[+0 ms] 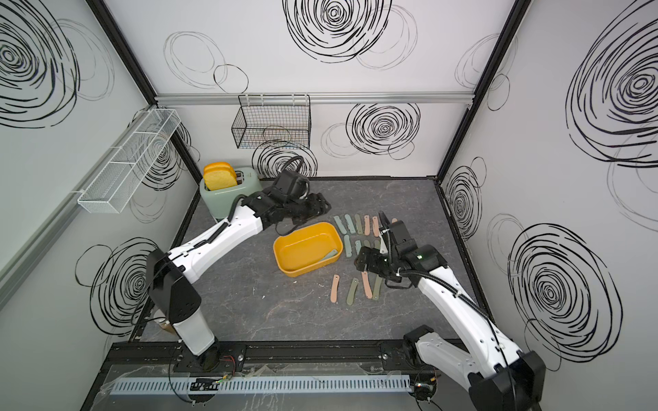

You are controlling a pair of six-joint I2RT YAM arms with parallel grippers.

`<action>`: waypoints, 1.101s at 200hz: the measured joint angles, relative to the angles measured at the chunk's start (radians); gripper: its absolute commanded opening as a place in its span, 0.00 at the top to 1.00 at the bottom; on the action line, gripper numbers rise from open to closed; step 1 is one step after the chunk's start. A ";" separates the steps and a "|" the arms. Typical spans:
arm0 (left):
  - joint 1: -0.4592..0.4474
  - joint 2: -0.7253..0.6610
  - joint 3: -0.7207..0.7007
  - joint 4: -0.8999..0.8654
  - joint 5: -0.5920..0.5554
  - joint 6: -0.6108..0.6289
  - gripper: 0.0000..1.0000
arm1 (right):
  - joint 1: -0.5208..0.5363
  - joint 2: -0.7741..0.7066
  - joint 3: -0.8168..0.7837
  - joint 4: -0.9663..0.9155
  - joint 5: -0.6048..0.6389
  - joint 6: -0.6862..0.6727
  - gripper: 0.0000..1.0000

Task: Take the fruit knife out of the storage box
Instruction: Adjust the storage box at the center of the board.

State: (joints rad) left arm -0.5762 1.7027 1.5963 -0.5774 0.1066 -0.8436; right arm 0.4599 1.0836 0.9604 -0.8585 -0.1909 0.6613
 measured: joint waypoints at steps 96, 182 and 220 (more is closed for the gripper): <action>0.293 -0.396 -0.535 0.158 -0.260 0.376 0.19 | -0.173 0.407 0.178 0.232 0.008 -0.269 0.00; 0.526 -0.390 -0.750 0.483 -0.158 0.431 0.05 | -0.151 0.368 0.045 0.362 -0.014 -0.275 0.01; 0.435 -0.186 -0.654 0.584 -0.124 0.411 0.14 | 0.008 0.420 -0.031 0.396 -0.024 -0.232 0.28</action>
State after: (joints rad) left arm -0.1417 1.5169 0.9424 0.0067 -0.0170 -0.4328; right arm 0.4683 1.5036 0.9298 -0.4629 -0.2153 0.4290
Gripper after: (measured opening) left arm 0.888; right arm 0.832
